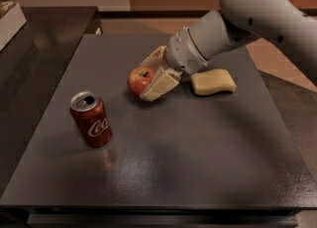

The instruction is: Move apple near coke can

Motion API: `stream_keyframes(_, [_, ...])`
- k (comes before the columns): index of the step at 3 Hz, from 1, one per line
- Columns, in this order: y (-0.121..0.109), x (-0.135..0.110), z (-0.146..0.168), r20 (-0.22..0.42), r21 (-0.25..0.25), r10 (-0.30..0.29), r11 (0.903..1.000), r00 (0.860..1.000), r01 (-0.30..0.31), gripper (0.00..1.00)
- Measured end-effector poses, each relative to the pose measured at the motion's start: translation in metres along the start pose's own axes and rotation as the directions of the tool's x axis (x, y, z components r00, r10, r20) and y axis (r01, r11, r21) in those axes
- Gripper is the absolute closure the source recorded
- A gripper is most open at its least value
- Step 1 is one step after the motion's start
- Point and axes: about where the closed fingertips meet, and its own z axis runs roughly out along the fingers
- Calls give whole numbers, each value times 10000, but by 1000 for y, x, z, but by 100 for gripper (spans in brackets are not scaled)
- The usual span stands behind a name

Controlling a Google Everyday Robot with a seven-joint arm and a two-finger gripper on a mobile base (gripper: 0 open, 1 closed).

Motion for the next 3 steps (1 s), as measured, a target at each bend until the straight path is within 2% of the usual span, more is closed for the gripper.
stream_keyframes(1, [0,0,0,0,0,0,10000,10000,0,100])
stream_keyframes(3, [19,-10,12,-170,-603,-609,9964,9980,598,100])
